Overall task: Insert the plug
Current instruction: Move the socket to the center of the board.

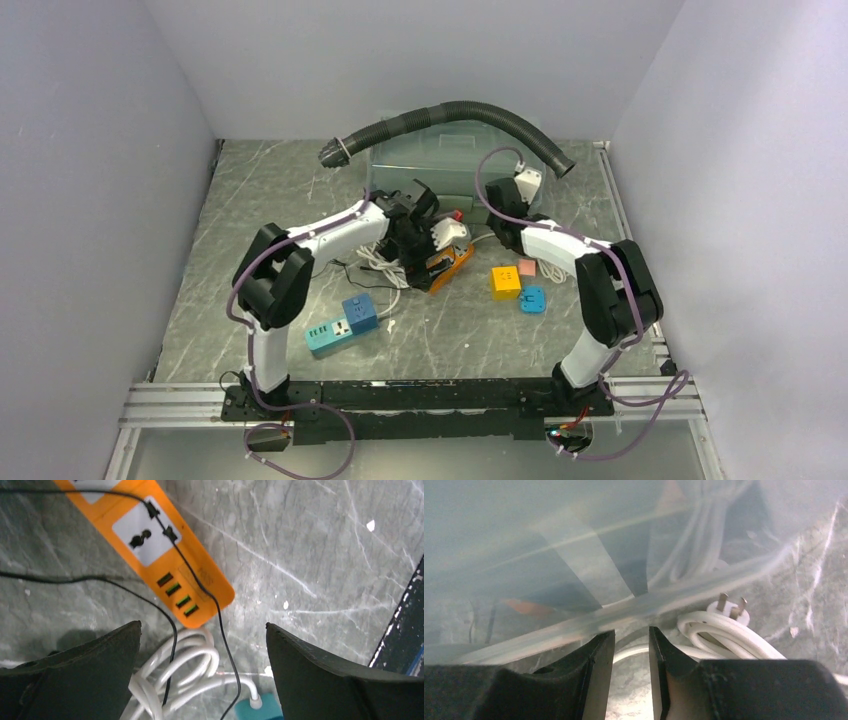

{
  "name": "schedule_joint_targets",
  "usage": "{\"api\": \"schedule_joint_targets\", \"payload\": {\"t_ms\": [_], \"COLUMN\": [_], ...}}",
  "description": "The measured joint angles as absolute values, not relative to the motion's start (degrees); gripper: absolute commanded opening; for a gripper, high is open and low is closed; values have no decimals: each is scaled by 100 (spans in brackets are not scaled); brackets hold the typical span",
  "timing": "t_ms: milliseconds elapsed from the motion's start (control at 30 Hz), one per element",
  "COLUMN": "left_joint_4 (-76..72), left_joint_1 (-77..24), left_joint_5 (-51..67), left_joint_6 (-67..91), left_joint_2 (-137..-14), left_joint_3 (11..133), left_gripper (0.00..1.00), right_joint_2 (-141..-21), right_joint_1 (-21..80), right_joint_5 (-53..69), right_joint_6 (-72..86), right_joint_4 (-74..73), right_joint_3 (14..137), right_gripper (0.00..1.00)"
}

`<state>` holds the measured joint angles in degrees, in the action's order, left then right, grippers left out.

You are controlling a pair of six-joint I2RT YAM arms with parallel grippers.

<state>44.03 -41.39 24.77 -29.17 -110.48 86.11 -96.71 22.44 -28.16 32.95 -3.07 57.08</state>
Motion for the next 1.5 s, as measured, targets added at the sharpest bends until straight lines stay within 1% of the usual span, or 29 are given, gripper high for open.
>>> {"api": "schedule_joint_targets", "payload": {"t_ms": [167,233,333,433,500,567,600,700,800,833,900,967,1000,1133,1300,1333,1400,1433,1500], "left_joint_4": [4171,4086,3885,3754,3686,3640,3603,3483,3454,3454,3435,3358,3242,2941,2825,2823,2803,2810,2834], "left_joint_1": [-4390,-4451,-4523,-4528,-4525,-4532,-4543,-4600,-4661,-4678,-4711,-4724,-4727,-4742,-4814,-4838,-4880,-4899,-4928], "left_joint_5": [2379,2340,2174,2008,1903,1833,1806,1684,1601,1601,1555,1535,1533,1511,1581,1621,1715,1796,1896], "left_joint_6": [-2770,-2724,-2687,-2676,-2681,-2722,-2724,-2779,-2882,-2912,-3015,-3079,-3107,-3256,-3371,-3374,-3365,-3356,-3319], "left_joint_2": [-11325,-11459,-11655,-11802,-11928,-12031,-12033,-12038,-12060,-12060,-12060,-12027,-11959,-11636,-11284,-11229,-11142,-11104,-11069], "left_joint_3": [8785,8886,8958,8976,8976,8969,8969,8927,8938,8947,8943,8868,8750,8243,7730,7655,7526,7465,7413], "left_gripper": [100,100,100,100,94,86,80,53,21,16,14,15,15,14,13,13,16,17,19], "right_joint_2": [-9428,-9347,-9041,-8414,-7891,-7323,-7067,-6530,-6235,-6191,-6117,-6073,-6064,-6147,-6893,-7039,-7234,-7317,-7360], "right_joint_1": [2036,1988,1979,2023,2051,2084,2091,2093,2093,2093,2102,2141,2182,2362,2543,2569,2615,2644,2683], "right_joint_5": [-2685,-2486,-2141,-1833,-1693,-1592,-1568,-1535,-1476,-1448,-1354,-1280,-1260,-1122,-1011,-1000,-1011,-1022,-1052], "right_joint_6": [3736,3850,4012,4128,4187,4228,4235,4252,4254,4250,4265,4294,4327,4386,4335,4324,4307,4305,4289], "right_joint_4": [-235,-333,-554,-738,-882,-1066,-1138,-1378,-1739,-1846,-2078,-2268,-2375,-2679,-2871,-2912,-2943,-2947,-2952], "right_joint_3": [5164,4823,4294,3909,3769,3704,3691,3691,3697,3697,3697,3697,3697,3697,3811,3854,3927,3962,3977], "right_gripper": [35,37,44,54,57,61,64,70,78,81,86,98,99,100,99,99,93,89,76]}}
